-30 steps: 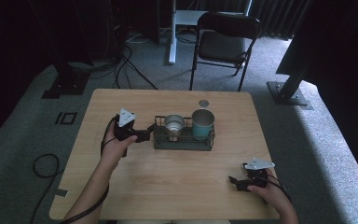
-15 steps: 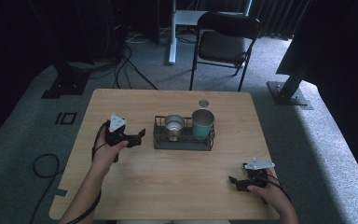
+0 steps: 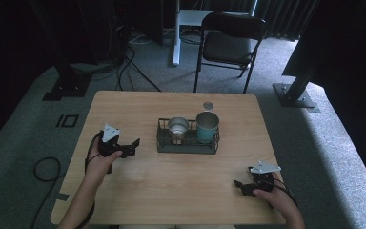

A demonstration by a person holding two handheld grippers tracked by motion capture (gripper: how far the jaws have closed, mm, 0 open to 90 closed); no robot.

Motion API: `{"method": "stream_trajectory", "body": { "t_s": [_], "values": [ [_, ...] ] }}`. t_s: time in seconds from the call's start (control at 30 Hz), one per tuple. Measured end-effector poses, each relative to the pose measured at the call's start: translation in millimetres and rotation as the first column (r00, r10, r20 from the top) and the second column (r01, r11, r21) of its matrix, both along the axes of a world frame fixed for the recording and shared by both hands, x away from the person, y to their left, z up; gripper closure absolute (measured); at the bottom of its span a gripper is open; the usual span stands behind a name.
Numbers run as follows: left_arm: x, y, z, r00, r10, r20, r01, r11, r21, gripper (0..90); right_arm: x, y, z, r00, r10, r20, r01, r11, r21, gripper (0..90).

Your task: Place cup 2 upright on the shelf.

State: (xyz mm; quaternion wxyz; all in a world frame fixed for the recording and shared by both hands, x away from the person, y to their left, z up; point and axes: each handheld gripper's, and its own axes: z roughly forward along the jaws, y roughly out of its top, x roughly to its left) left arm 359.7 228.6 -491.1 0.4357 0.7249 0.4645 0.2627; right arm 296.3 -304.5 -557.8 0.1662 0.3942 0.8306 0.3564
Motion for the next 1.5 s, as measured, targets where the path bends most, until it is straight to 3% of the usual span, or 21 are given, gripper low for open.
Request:
{"method": "stream_trajectory", "body": {
  "t_s": [0.6, 0.73, 0.77, 0.83, 0.93, 1.1, 1.17, 1.37, 1.5],
  "values": [
    [-24.7, 27.6, -25.6, 0.9972, 0.048, -0.058, -0.048, 0.9988, -0.001, 2.5, 0.0, 0.0, 0.0, 1.0000, 0.000, 0.000, 0.000, 1.000, 0.000, 11.7],
    [-29.0, 29.2, -29.6, 0.9959, 0.055, -0.072, -0.054, 0.9985, 0.008, 2.6, 0.0, 0.1, 0.0, 1.0000, 0.000, 0.000, 0.000, 1.000, 0.000, 11.7],
    [-31.9, 30.7, -32.0, 0.9947, 0.069, -0.077, -0.066, 0.9970, 0.041, 2.6, 0.0, 0.1, 0.0, 1.0000, 0.000, 0.000, 0.000, 1.000, 0.000, 11.7],
    [-35.0, 32.6, -34.1, 0.9923, 0.087, -0.088, -0.082, 0.9949, 0.059, 2.5, 0.0, 0.1, 0.0, 1.0000, 0.000, 0.001, 0.000, 1.000, 0.000, 11.7],
    [-39.9, 35.9, -37.0, 0.9907, 0.095, -0.097, -0.091, 0.9950, 0.042, 2.5, 0.0, 0.1, 0.0, 1.0000, -0.001, 0.000, 0.001, 1.000, 0.000, 11.7],
    [-48.0, 43.6, -46.2, 0.9800, 0.138, -0.144, -0.129, 0.9894, 0.066, 2.6, 0.0, 0.1, -0.1, 1.0000, 0.000, 0.001, 0.000, 1.000, 0.001, 11.7],
    [-50.8, 47.3, -49.6, 0.9721, 0.172, -0.160, -0.162, 0.9843, 0.068, 2.5, 0.0, 0.1, -0.1, 1.0000, 0.000, 0.002, 0.000, 1.000, 0.000, 11.7],
    [-59.2, 54.5, -51.2, 0.9577, 0.212, -0.194, -0.198, 0.9761, 0.089, 2.5, 0.0, 0.1, -0.1, 1.0000, 0.000, 0.002, 0.000, 1.000, 0.001, 11.7],
    [-65.9, 57.2, -51.5, 0.9384, 0.269, -0.217, -0.250, 0.9619, 0.110, 2.6, 0.0, 0.1, -0.1, 1.0000, 0.000, 0.002, 0.000, 1.000, 0.000, 11.7]
  ]
}}
